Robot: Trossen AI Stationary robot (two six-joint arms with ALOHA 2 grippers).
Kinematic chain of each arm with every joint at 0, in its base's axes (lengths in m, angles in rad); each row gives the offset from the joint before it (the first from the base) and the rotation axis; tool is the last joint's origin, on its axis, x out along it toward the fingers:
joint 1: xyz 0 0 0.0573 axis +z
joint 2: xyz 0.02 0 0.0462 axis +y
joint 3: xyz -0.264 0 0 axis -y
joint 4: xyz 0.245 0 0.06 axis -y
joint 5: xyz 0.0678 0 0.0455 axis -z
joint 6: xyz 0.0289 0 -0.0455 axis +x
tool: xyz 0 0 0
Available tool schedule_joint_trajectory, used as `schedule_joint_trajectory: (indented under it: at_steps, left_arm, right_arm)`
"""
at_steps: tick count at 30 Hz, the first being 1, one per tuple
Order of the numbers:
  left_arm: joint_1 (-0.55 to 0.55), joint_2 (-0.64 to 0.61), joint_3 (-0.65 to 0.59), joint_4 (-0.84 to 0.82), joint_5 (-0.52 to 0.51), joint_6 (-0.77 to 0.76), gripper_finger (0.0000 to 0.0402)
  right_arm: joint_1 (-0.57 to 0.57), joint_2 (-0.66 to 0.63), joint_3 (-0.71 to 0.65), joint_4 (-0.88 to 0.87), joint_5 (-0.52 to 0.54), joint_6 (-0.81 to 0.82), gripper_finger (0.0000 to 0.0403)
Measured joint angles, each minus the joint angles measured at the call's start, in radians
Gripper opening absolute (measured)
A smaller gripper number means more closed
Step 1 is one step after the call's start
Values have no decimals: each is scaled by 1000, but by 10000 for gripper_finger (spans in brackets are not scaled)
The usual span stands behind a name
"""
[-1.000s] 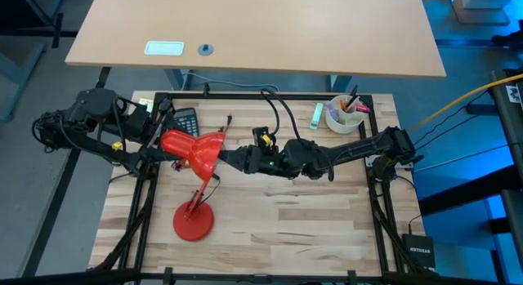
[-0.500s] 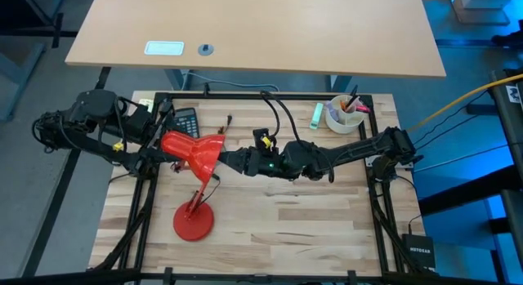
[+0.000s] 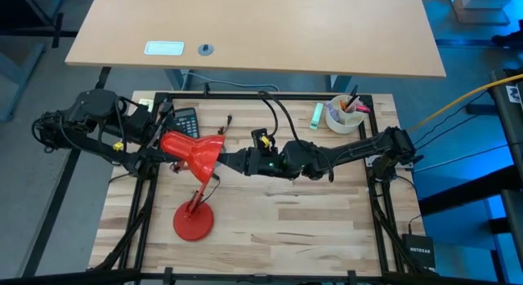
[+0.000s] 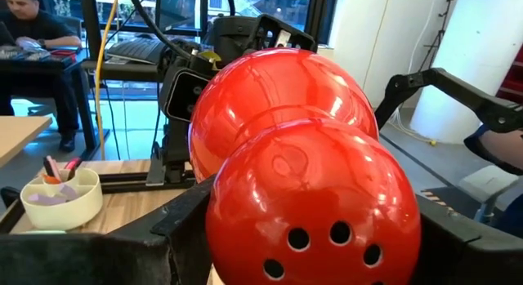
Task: Screw lightbulb
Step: Insert the white lightbulb into the red desk lamp
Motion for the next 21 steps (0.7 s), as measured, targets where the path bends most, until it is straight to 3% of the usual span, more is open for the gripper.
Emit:
schedule_joint_trajectory:
  at_steps: [13,21]
  left_arm:
    - [0,0,0,0,-2,3,266]
    - [0,-1,0,1,-4,0,266]
  right_arm:
    - [0,0,0,1,25,-1,236]
    - [1,2,0,18,27,9,340]
